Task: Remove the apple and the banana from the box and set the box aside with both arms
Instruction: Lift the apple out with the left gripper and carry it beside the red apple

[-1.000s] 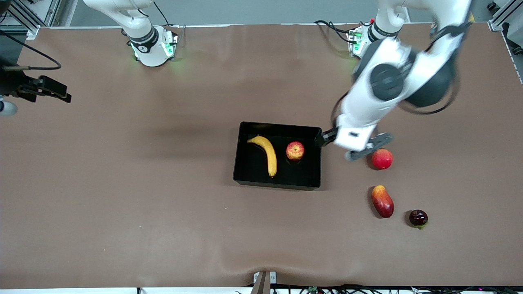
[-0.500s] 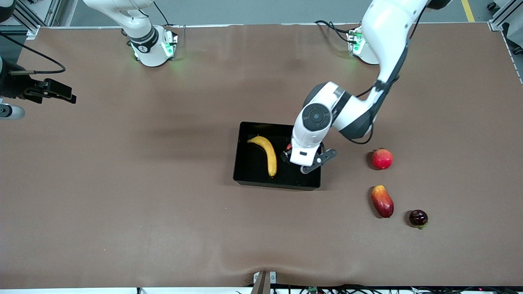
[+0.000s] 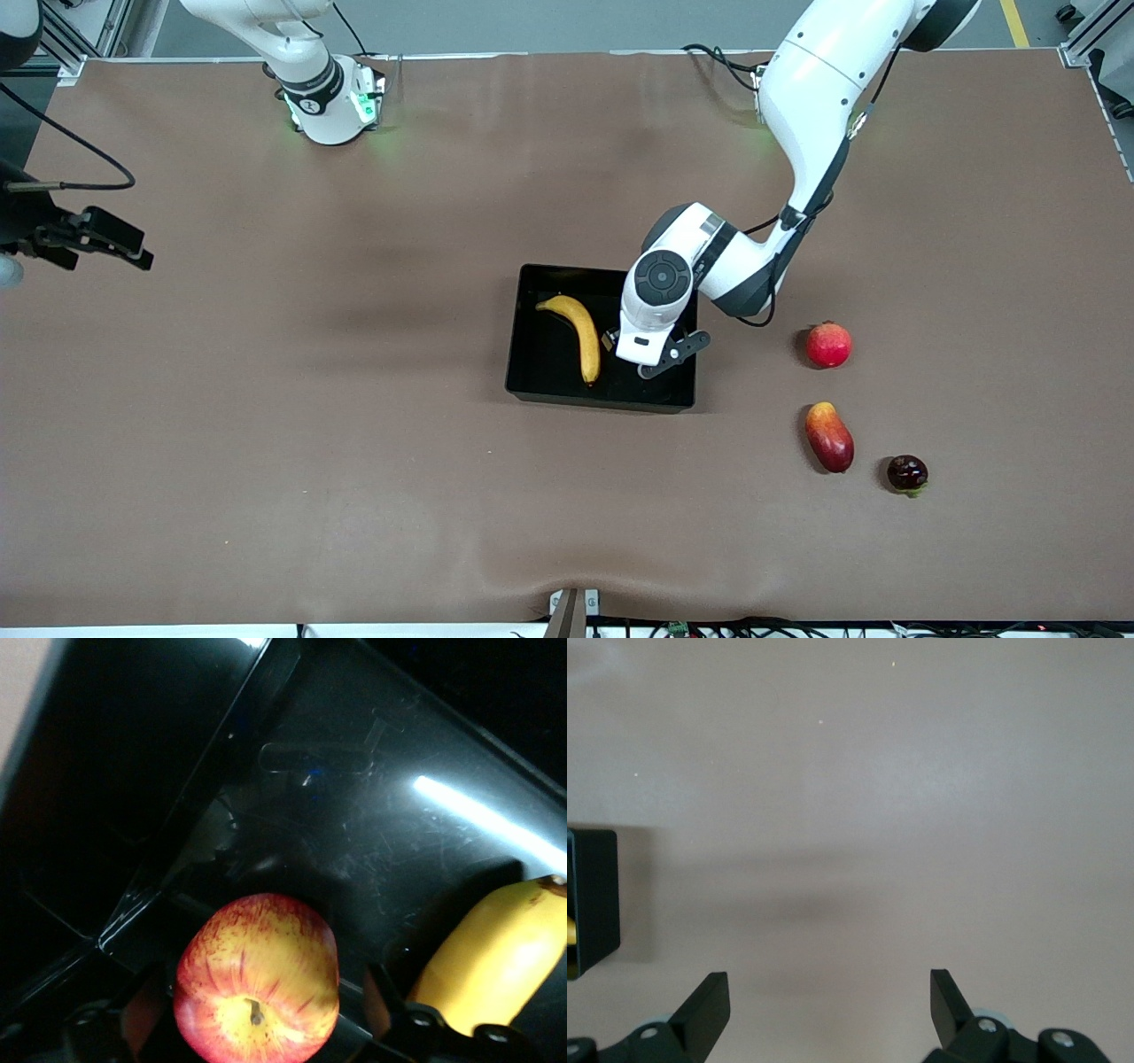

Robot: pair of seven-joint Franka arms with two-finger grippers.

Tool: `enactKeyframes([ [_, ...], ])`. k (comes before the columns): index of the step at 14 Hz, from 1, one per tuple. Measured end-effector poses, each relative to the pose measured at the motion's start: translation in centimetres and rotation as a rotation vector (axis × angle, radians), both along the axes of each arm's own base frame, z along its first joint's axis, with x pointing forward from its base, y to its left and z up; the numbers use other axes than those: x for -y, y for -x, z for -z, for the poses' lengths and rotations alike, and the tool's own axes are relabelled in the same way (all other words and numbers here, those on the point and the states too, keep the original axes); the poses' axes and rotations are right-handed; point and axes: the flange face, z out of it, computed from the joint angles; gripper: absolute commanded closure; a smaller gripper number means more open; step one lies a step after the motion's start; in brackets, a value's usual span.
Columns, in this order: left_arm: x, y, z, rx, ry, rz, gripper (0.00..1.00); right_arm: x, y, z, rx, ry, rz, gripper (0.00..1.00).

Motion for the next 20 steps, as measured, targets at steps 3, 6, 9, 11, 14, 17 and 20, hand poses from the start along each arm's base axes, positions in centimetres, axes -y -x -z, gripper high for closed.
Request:
enactKeyframes([
  [3,0.0,-0.1,0.0,0.004,0.003,-0.002,1.0,-1.0,-1.4,3.1,-0.051,0.003,-0.038,0.0],
  [6,-0.2,-1.3,-3.4,0.048,0.018,-0.01,1.0,-0.5,-3.4,7.3,-0.097,0.007,-0.046,0.0],
  [9,-2.8,-3.5,-12.2,0.116,0.007,0.005,1.0,1.9,-4.7,10.6,-0.126,0.004,-0.067,0.0],
  [11,-7.7,-5.0,-18.6,0.132,-0.009,0.062,1.0,3.1,-5.0,11.8,-0.139,0.001,-0.064,0.0],
  [14,-18.8,-7.1,-22.9,0.059,-0.048,0.162,1.0,3.2,-5.1,11.9,-0.139,0.001,-0.064,0.0],
  [17,-29.4,-8.5,-19.4,-0.038,-0.054,0.21,1.0,4.0,-5.1,11.7,-0.135,0.001,-0.052,0.0],
  [20,-39.4,-9.1,-13.5,-0.028,-0.055,0.273,1.0,4.5,-5.1,11.6,-0.132,0.001,-0.043,0.0],
])
